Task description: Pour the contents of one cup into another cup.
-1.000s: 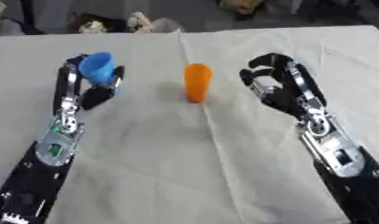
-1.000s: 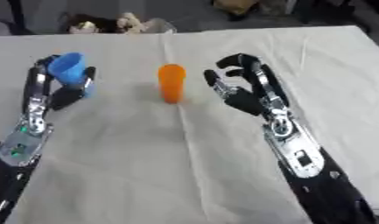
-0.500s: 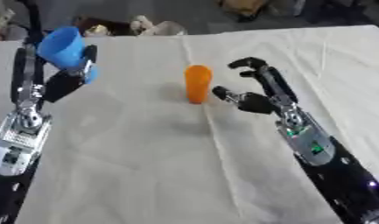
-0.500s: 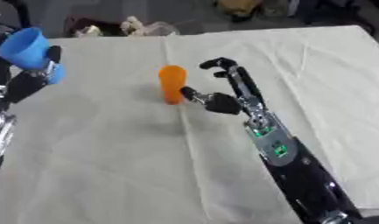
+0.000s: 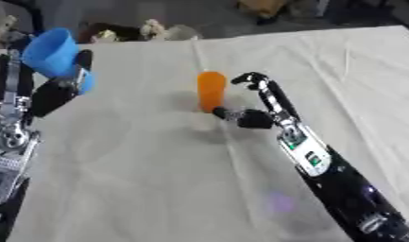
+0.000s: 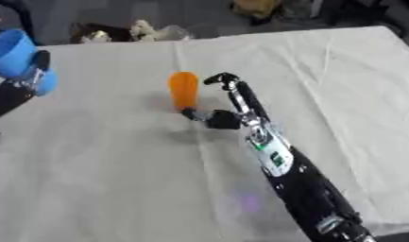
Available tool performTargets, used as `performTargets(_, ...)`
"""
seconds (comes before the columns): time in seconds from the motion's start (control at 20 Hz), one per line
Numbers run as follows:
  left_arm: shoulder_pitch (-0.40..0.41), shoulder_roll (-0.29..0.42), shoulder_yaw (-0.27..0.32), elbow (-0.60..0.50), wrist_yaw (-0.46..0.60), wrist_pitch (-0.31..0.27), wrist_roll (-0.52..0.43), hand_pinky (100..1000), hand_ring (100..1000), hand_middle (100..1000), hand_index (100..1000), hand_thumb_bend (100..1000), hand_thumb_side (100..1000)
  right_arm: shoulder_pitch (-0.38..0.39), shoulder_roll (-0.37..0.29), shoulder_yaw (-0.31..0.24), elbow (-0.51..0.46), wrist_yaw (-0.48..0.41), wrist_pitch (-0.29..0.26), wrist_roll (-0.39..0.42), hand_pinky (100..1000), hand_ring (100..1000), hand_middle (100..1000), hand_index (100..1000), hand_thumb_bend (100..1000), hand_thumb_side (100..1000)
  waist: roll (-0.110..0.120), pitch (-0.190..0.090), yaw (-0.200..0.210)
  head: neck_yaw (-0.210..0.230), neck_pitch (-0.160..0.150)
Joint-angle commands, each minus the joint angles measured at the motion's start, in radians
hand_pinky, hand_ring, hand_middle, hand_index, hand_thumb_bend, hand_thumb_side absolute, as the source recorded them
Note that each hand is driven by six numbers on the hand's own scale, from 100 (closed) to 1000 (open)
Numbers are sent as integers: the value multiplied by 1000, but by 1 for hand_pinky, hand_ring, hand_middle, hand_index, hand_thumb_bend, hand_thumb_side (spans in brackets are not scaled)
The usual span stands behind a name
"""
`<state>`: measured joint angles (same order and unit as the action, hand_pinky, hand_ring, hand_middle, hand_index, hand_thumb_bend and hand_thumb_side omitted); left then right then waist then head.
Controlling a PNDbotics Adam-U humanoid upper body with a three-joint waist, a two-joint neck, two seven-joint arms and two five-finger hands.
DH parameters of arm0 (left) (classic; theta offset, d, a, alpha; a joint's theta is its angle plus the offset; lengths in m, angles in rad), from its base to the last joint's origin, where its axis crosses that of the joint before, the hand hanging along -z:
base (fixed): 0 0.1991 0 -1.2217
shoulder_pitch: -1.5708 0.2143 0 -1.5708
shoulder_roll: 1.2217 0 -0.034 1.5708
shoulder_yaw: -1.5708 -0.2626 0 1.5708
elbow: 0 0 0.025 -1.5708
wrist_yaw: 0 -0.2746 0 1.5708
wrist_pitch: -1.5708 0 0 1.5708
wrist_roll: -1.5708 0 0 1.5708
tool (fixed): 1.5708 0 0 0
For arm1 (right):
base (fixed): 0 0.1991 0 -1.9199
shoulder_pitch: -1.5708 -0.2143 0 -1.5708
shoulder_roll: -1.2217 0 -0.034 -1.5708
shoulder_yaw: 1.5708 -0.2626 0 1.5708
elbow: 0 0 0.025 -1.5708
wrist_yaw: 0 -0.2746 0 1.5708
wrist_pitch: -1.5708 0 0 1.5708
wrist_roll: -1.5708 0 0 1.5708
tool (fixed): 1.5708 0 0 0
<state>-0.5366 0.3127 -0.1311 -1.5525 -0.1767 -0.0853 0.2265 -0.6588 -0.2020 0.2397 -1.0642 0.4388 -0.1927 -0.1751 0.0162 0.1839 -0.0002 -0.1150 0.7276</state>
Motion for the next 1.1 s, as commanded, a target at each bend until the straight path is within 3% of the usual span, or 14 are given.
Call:
performTargets(0.05,-11,13,0,-28,5,0,-6,554,370,179,572,100,328,-36,4,-16,27,35,-6,-21,836,935,738,752,696,483,2,-20,3,-6,-9)
performTargets(1.1,-19,0,-15,-53,16,-1,-15,553,370,177,571,100,338,-123,34,-35,157,105,-27,-42,823,916,718,747,665,501,9,3,51,-34,-41)
